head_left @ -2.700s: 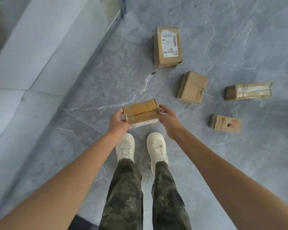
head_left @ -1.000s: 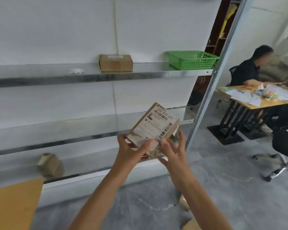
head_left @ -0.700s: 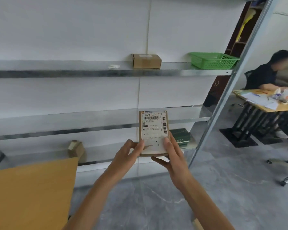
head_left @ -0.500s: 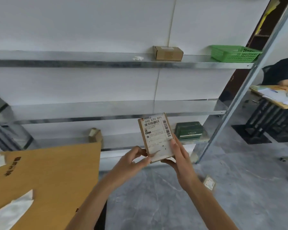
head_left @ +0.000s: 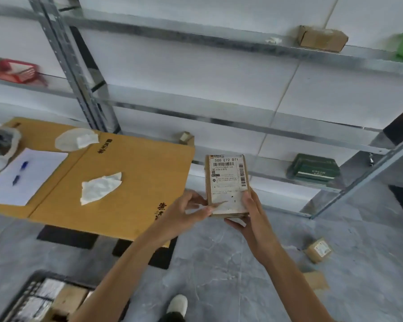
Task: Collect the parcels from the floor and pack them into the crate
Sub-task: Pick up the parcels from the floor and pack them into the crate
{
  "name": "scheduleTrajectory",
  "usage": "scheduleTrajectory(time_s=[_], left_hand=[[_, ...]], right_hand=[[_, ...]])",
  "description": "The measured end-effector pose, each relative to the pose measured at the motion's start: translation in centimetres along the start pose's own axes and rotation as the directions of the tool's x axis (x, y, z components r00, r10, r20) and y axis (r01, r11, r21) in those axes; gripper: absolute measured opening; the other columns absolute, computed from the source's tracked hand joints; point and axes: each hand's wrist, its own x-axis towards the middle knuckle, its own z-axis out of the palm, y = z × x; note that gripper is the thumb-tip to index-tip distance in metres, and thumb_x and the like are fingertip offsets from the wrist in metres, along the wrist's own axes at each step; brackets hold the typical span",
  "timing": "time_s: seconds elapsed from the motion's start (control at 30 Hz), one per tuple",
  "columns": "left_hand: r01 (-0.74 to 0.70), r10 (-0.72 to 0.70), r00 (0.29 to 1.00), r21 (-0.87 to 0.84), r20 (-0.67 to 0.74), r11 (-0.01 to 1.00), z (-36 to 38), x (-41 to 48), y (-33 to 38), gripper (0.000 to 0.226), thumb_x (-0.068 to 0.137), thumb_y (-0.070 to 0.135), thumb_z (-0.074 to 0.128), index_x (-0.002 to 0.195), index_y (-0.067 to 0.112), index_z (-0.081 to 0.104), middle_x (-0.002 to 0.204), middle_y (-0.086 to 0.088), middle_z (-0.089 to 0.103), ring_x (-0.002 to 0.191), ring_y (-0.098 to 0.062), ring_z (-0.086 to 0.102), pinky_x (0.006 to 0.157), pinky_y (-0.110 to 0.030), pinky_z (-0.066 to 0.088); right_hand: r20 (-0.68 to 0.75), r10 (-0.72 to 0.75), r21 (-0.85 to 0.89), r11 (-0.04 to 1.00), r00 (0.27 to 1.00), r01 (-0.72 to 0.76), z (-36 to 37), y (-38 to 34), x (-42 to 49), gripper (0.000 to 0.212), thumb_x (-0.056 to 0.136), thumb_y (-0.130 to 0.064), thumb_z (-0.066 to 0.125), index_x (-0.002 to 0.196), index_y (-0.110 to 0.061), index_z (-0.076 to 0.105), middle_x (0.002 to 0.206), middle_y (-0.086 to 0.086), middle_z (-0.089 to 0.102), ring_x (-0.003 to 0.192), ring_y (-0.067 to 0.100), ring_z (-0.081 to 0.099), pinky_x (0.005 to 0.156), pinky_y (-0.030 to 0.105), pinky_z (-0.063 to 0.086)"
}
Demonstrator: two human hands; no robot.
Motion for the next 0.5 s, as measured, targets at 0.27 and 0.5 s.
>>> scheduleTrajectory(time_s=[0.27,0.5], left_hand=[[0.081,-0.082,0.978,-0.015,-0.191,0.997,-0.4,-9.1,-4.0,0.018,0.083,0.042,0.064,0.094,0.030,0.055,0.103,0.023,0.062,0.095,0.013,0.057,0.069,-0.013,0.046],[0.115,-0.123,0.956,-0.046,-0.265,0.992,-5.5,-15.8,-6.9,0.027,0.081,0.047,0.062,0.094,0.024,0.057,0.097,0.017,0.065,0.083,0.009,0.061,0.058,-0.009,0.047]], right_hand=[[0.164,0.158,0.038,0.985,0.974,-0.167,3.4,3.3,-5.7,0.059,0.077,-0.043,0.063,0.132,-0.030,0.047,0.123,0.005,0.064,0.112,0.024,0.062,0.097,0.048,0.049],[0.173,0.195,-0.096,0.979,0.966,-0.180,10.4,5.6,-9.3,0.069,0.068,-0.055,0.063,0.131,-0.032,0.047,0.119,0.000,0.064,0.115,0.018,0.058,0.100,0.046,0.045]])
